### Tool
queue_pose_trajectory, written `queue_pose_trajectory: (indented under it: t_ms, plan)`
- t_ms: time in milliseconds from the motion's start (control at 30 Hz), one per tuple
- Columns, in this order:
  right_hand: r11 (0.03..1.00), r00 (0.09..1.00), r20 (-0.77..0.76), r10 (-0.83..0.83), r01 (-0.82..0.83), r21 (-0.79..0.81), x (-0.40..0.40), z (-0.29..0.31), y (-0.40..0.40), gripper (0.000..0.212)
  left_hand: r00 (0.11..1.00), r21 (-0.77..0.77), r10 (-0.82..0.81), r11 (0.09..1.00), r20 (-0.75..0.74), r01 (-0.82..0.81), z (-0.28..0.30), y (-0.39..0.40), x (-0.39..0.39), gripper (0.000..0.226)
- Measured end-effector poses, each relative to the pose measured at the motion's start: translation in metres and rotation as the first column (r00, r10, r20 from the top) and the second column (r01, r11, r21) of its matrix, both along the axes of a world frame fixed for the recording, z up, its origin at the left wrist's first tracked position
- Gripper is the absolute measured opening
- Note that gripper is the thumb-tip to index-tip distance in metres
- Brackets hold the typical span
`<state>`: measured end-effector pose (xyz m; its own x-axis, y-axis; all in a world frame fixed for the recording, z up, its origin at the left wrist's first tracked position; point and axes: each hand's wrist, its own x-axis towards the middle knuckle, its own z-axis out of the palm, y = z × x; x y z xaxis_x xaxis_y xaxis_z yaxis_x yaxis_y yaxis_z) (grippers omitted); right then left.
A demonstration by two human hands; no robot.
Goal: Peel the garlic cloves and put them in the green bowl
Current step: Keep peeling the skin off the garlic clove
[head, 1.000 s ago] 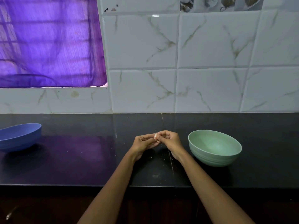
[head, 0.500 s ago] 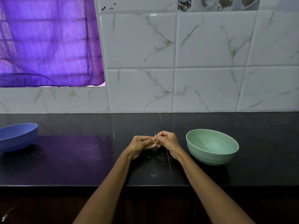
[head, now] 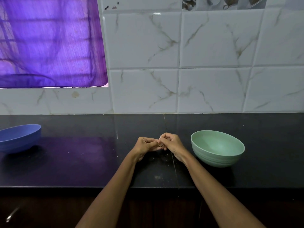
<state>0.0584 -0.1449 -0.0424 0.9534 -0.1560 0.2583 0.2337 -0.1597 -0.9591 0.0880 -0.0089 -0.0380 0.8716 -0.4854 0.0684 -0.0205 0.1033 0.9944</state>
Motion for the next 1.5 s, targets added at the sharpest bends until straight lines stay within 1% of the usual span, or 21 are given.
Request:
queue_pose_trajectory:
  t_ms: [133,267,433,667,867,933,1167,1367,1500]
  plan:
    - [1.0,1.0,-0.005,0.016,-0.016,-0.026,0.0019,0.0002,-0.0004,0.021,1.0,0.006,0.003,1.0,-0.006,-0.003,-0.0004,0.0001,0.0004,0.018]
    - [0.998,0.998,-0.021,0.053,-0.054,-0.018,0.0027,0.0,-0.0019,0.021,1.0,0.012,0.007,1.0,-0.01,-0.007,-0.0003,-0.0001,0.0012,0.014]
    - [0.982,0.985,-0.056,0.163,-0.157,0.101,0.0025,0.0006,-0.0055,0.016,0.999,-0.02,0.009,1.0,-0.035,-0.01,-0.0004,0.0004,0.0021,0.012]
    - [0.987,0.988,-0.035,0.148,-0.145,0.073,0.0021,-0.0001,-0.0052,0.017,0.999,0.005,0.006,1.0,-0.04,-0.006,0.0,-0.0001,0.0034,0.011]
    - [0.97,0.982,-0.019,0.186,-0.181,0.162,0.0002,-0.0005,-0.0082,0.009,0.999,-0.061,0.027,0.998,-0.031,-0.029,-0.0022,-0.0004,0.0038,0.012]
    - [0.968,0.981,-0.029,0.191,-0.183,0.17,-0.0001,-0.0008,-0.0086,0.009,0.999,-0.062,0.02,0.998,-0.031,-0.022,-0.0023,0.0004,0.0042,0.012]
    - [0.989,0.989,0.009,0.147,-0.147,0.014,0.001,-0.002,-0.0079,0.016,1.0,-0.004,-0.009,1.0,0.013,0.009,-0.0052,-0.0004,0.0073,0.011]
    - [0.992,0.993,0.004,0.121,-0.121,-0.039,0.0011,-0.0015,-0.005,0.018,0.999,0.032,0.007,0.999,0.041,-0.008,-0.0039,-0.0028,0.0037,0.012]
    - [0.987,0.987,-0.034,0.157,-0.158,-0.016,0.0004,-0.0002,-0.0054,0.015,0.999,0.04,0.022,0.999,0.038,-0.023,-0.0038,-0.002,0.003,0.012]
